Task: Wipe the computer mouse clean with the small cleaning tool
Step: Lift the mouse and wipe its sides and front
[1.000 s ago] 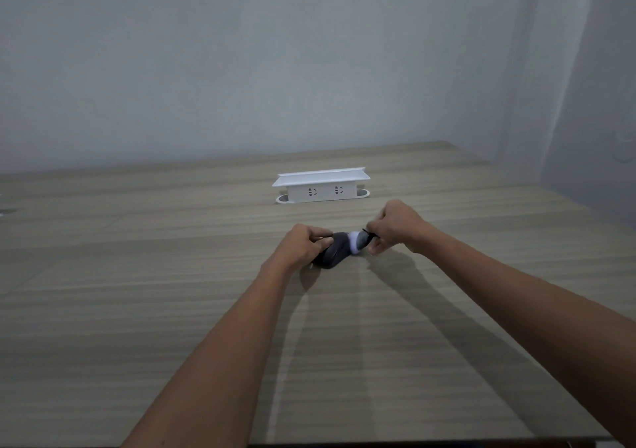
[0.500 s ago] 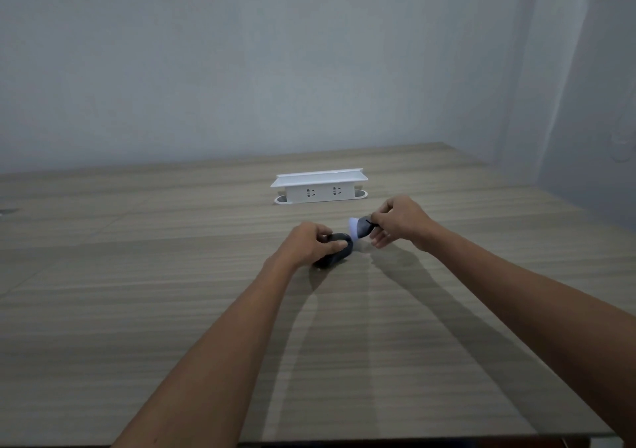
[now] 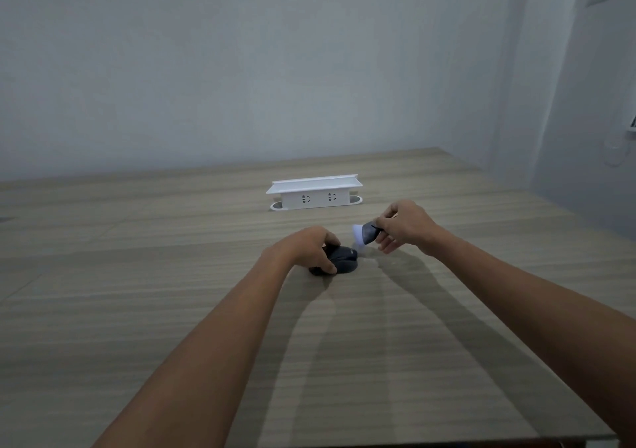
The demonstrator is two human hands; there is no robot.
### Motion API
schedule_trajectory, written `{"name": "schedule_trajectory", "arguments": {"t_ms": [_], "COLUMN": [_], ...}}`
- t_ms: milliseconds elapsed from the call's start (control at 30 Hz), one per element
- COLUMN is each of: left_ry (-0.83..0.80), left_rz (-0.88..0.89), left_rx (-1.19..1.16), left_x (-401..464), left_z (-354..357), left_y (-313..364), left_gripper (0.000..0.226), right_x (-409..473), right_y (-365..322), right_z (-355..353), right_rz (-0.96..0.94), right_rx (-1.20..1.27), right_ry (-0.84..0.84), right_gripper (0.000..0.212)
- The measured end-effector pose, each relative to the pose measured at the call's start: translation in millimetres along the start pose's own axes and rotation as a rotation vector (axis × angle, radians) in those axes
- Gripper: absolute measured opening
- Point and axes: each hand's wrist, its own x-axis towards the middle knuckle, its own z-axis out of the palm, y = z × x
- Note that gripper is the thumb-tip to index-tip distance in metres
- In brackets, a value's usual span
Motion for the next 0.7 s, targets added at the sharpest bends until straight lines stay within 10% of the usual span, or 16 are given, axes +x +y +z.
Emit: {"name": "schedule_trajectory", "arguments": {"t_ms": [200,500,700], "left_ry": [-0.037,0.397,0.285], "left_rz": [0.100,-0.056,-0.178], "left_rx": [0.098,-0.136,-0.407], "left_x": [-4,-31,-29], "left_z": [-5,6,20], "left_y": [-2,-23,-11], "left_gripper": [0.068,0.041,0.029], "right_x": [0,-2,-1], "right_y": [1,-3,-3], "right_z": [4,10,14], "right_rz": [-0.003,-0.029,-0.041], "right_rx": [0.002,-0.036,-0.076], "right_ry": [-0.037,-0.074,-0.092], "right_gripper": [0.022,0.023,0.018]}}
